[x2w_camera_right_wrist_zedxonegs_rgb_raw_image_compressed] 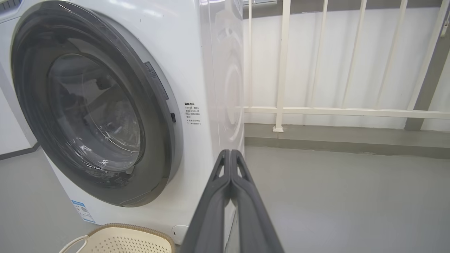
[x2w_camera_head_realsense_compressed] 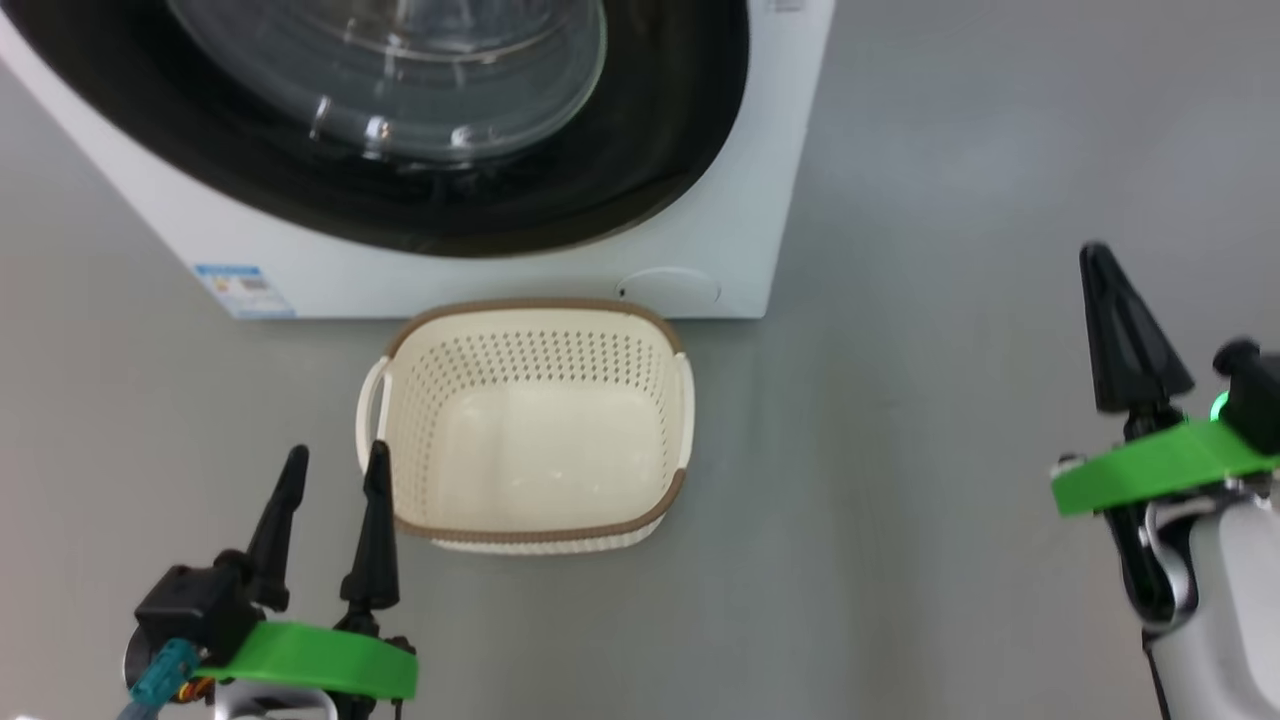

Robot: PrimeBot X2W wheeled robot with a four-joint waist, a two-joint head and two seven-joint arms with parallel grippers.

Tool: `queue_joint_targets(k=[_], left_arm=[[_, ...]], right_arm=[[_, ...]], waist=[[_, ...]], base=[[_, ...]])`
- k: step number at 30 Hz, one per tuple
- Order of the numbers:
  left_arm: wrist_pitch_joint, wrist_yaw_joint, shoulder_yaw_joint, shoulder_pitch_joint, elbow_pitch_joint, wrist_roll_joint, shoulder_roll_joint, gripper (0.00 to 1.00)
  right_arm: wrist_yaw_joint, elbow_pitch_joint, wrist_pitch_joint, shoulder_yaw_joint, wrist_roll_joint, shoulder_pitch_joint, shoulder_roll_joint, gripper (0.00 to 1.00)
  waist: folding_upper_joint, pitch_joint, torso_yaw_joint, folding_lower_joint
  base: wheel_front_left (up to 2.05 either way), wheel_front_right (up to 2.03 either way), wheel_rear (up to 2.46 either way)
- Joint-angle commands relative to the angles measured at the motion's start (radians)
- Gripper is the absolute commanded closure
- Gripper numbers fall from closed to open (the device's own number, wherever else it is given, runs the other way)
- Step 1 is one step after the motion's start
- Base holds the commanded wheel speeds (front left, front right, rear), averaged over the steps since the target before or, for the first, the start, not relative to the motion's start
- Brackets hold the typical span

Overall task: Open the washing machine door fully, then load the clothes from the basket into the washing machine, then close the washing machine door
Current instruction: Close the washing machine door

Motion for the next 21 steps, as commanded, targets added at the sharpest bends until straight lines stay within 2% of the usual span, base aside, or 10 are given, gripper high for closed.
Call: queue_joint_targets(k=[1,9,14,21], left_arm=[[-0.006,-0.005,0.037,0.005,-0.023,0.013,0.017,0.0],[-0.006,-0.006,0.072,0.061,-0.023,0.012,0.017,0.0],[-0.006,-0.007,0.082,0.093,-0.022,0.015,0.017,0.0],[-0.006,-0.007,0.086,0.125,-0.022,0.025,0.017,0.0]], right_arm=[[-0.006,-0.039,-0.004,0.006,-0.012,0.029,0.008,1.0],[-0.006,-0.129,-0.004,-0.107,-0.058,0.215,0.1,1.0],[-0.006,-0.156,-0.004,-0.107,-0.072,0.312,0.136,1.0],[-0.006,-0.171,-0.004,-0.111,-0.075,0.375,0.151,1.0]], waist=[[0.0,-0.073,-0.061,0.0],[0.0,-0.146,-0.071,0.0],[0.0,-0.173,-0.079,0.0],[0.0,-0.196,-0.084,0.0]], base=[[0.0,0.0,0.0],[0.0,0.0,0.0],[0.0,0.0,0.0],[0.0,0.0,0.0]])
